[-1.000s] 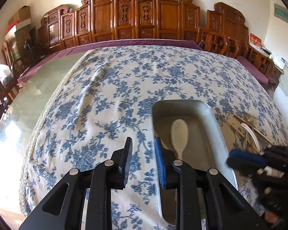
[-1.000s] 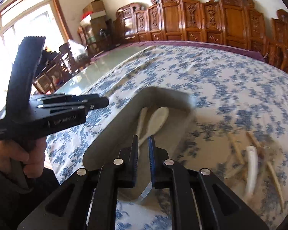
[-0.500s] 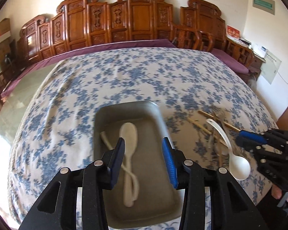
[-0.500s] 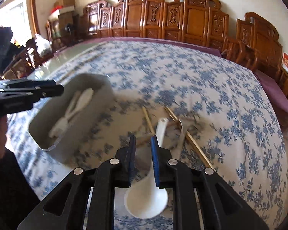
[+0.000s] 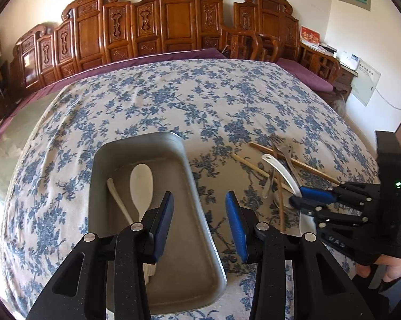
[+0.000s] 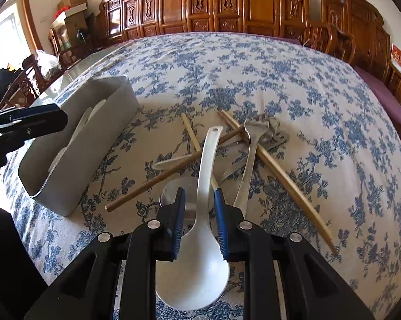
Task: Organize utensils
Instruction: 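Grasp the large white soup spoon with the right tool while the left tool reaches toward the chopsticks, then grasp a wooden chopstick with the left tool and lift it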
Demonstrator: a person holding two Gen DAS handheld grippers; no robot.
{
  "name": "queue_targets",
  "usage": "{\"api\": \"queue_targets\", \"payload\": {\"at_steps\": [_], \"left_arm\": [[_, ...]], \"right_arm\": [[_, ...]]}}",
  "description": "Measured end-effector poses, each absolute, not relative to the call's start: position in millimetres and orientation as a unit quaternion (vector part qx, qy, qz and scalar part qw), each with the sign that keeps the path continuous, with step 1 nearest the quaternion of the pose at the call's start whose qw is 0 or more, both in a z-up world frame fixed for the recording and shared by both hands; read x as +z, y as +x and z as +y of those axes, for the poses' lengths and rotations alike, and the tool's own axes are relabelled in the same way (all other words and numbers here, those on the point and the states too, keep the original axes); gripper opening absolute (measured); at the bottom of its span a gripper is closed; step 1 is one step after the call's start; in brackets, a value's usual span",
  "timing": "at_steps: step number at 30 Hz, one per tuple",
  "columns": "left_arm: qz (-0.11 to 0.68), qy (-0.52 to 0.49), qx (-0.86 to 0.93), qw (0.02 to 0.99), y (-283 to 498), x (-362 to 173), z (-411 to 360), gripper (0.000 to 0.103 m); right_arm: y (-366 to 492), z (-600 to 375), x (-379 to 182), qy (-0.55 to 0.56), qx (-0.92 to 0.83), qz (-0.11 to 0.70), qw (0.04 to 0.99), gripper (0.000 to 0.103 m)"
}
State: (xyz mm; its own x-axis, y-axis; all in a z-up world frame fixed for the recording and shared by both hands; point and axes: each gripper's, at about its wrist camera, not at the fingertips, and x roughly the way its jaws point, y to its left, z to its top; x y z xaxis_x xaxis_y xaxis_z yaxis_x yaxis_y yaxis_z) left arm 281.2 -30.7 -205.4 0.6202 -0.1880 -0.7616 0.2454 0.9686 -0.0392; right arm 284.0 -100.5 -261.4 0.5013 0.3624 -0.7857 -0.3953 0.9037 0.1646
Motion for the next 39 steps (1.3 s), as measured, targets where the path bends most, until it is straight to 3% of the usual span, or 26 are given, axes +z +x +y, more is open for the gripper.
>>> {"api": "queue_targets", "payload": {"at_steps": [2, 4, 28, 39], "left_arm": [[0.419, 0.035, -0.124, 0.899, 280.0, -206.0, -33.7, 0.038], [0.418, 0.033, -0.128, 0.899, 279.6, -206.3, -35.5, 0.038], [0.443, 0.007, -0.209, 0.872, 274.8, -229.5, -84.9, 0.038], [0.464, 0.003, -0.22, 0.858, 275.0, -246.6, -95.3, 0.022]], "right_arm": [[283.4, -100.9, -261.7, -0.016, 0.221, 0.449, 0.866, 0.023], [282.7, -102.6, -260.5, -0.014, 0.221, 0.447, 0.867, 0.011], [284.8, -168.0, -241.8, 0.049, 0.188, 0.407, 0.893, 0.01], [285.2, -161.5, -244.5, 0.041, 0.188, 0.408, 0.892, 0.01]]}}
